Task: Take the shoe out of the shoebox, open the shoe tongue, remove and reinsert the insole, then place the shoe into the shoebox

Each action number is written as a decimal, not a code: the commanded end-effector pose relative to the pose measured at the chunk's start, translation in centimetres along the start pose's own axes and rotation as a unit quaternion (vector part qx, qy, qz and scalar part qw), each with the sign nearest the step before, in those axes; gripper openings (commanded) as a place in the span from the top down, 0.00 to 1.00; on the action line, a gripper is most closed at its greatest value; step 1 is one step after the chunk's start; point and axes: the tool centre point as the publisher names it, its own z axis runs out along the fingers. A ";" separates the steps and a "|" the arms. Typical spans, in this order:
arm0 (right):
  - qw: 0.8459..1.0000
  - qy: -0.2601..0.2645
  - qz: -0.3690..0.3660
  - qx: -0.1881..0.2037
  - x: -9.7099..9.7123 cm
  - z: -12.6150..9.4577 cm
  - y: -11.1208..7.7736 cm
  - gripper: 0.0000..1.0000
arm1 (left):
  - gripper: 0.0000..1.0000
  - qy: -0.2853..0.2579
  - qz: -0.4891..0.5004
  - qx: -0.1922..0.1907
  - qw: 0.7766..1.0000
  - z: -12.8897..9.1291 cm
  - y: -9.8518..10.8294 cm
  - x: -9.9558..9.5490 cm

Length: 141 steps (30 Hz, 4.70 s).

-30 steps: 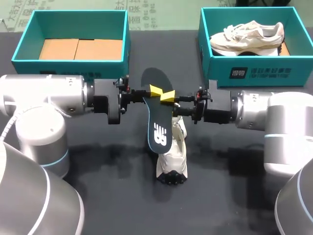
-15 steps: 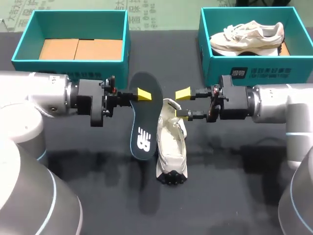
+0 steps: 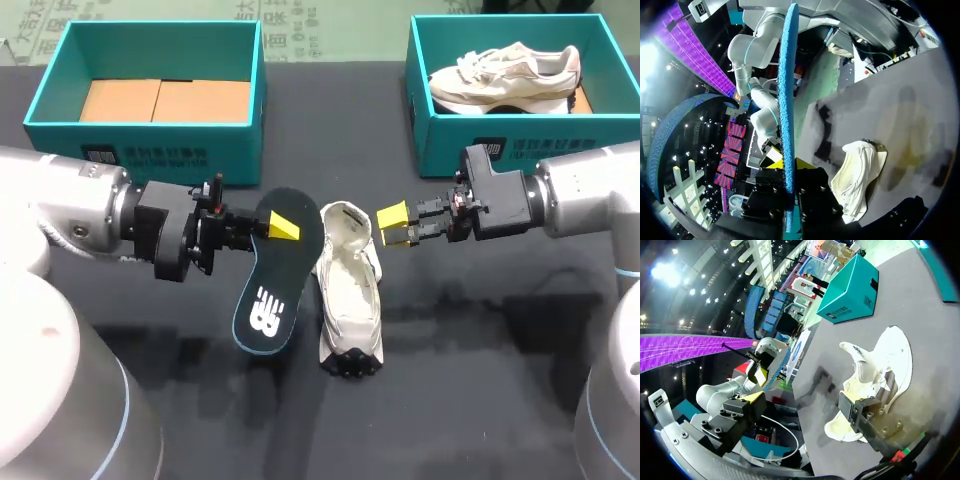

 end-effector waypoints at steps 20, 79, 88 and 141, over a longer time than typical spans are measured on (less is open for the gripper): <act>0.966 -0.206 -0.126 0.090 -1.2 -3.0 -3.9 0.00 | 1.00 -0.032 -0.124 0.059 0.990 2.6 -4.8 2.5; 0.824 -0.311 -0.387 0.273 -8.8 -1.2 -8.3 0.00 | 1.00 -0.049 -0.309 0.104 0.944 7.6 -4.4 4.2; 0.824 -0.311 -0.387 0.273 -8.8 -1.2 -8.3 0.00 | 1.00 -0.052 -0.325 0.115 0.937 8.6 -3.4 5.0; 0.791 -0.297 -0.423 0.327 -12.2 1.6 -8.6 0.00 | 1.00 -0.063 -0.334 0.096 0.936 9.2 0.0 9.3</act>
